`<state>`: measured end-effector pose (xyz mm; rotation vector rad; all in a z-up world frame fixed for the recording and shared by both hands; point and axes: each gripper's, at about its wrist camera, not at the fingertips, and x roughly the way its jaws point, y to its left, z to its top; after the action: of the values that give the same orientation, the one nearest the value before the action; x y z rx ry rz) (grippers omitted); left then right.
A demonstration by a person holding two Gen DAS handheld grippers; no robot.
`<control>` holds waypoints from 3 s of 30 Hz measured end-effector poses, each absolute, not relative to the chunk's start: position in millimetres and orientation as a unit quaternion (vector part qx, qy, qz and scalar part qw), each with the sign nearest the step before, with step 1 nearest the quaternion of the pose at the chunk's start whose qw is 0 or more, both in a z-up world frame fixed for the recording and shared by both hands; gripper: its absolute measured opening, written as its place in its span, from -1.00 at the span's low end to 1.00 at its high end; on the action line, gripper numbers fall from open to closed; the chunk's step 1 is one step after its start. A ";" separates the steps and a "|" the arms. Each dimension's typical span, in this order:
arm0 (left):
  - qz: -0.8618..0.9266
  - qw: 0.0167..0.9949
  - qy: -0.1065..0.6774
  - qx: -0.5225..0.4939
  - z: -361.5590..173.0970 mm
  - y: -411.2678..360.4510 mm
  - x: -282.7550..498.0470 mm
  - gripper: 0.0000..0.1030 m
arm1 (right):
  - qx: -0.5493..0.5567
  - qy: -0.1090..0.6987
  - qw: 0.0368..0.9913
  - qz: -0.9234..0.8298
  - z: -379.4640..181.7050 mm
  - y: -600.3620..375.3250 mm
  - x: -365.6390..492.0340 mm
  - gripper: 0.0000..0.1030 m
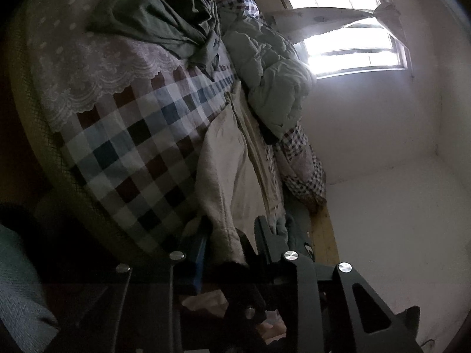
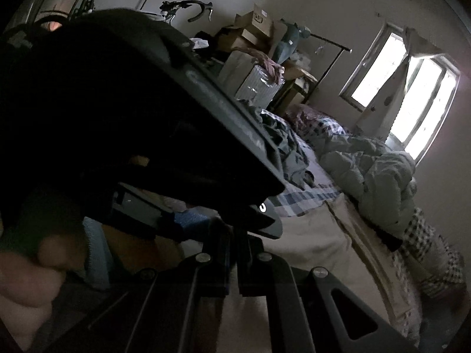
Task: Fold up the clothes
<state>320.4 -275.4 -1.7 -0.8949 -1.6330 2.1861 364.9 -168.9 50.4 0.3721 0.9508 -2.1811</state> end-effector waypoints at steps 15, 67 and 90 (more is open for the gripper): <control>0.727 0.138 -0.594 -0.315 -11.6 -281.3 317.8 -0.49 | 0.106 0.420 0.354 -0.829 39.1 -167.0 372.3 -0.98; 0.780 0.178 -0.523 -0.293 104.9 -281.5 294.5 -0.95 | 0.142 0.441 0.080 -0.883 -2.2 -86.4 320.8 0.41; 0.791 0.158 -0.522 -0.277 133.5 -285.4 279.9 -0.95 | 0.260 0.461 -0.038 -0.848 -54.7 43.8 305.9 0.41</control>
<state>279.9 -285.4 133.5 -0.7908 -1.4940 2.2623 305.9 43.8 -54.7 0.8377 1.4839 -2.7305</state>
